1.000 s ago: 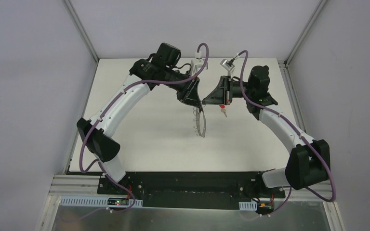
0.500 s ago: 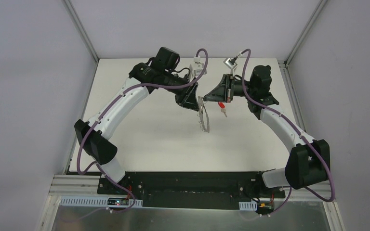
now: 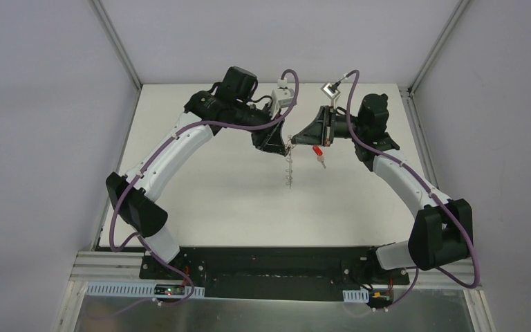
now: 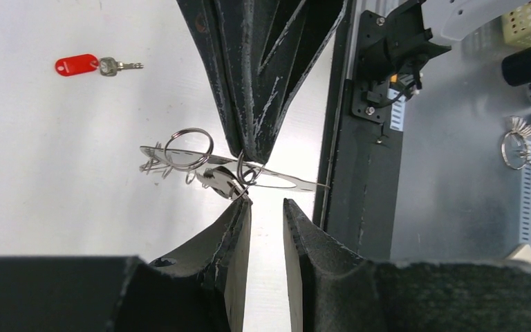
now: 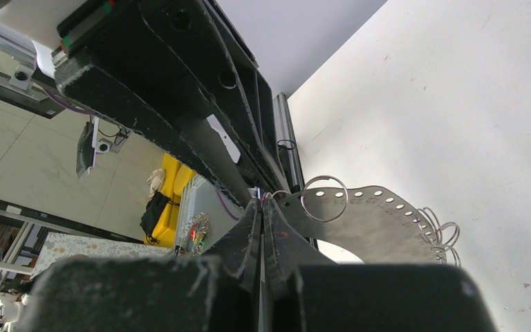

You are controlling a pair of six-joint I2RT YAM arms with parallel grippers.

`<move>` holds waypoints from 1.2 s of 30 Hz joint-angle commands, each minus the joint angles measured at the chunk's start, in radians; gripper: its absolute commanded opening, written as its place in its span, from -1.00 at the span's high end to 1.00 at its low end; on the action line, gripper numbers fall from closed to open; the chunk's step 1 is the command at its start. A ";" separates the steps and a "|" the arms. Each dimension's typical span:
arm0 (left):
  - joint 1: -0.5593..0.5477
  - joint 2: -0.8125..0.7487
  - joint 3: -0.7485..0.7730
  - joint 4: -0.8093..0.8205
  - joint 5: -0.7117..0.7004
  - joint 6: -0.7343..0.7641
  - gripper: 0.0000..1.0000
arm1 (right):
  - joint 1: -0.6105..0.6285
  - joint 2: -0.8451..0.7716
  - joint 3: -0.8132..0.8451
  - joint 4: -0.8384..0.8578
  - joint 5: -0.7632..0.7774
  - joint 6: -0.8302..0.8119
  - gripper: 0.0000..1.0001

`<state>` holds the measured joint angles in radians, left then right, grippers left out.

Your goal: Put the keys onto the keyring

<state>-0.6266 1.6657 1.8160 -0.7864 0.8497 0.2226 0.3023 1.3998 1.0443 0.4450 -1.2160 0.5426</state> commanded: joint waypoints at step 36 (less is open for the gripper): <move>-0.050 -0.046 -0.040 0.068 -0.034 0.295 0.53 | -0.006 -0.012 0.017 0.064 -0.016 0.008 1.00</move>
<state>-0.6682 1.6184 1.7782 -0.7479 0.8013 0.4950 0.3004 1.4002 1.0443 0.4450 -1.2190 0.5426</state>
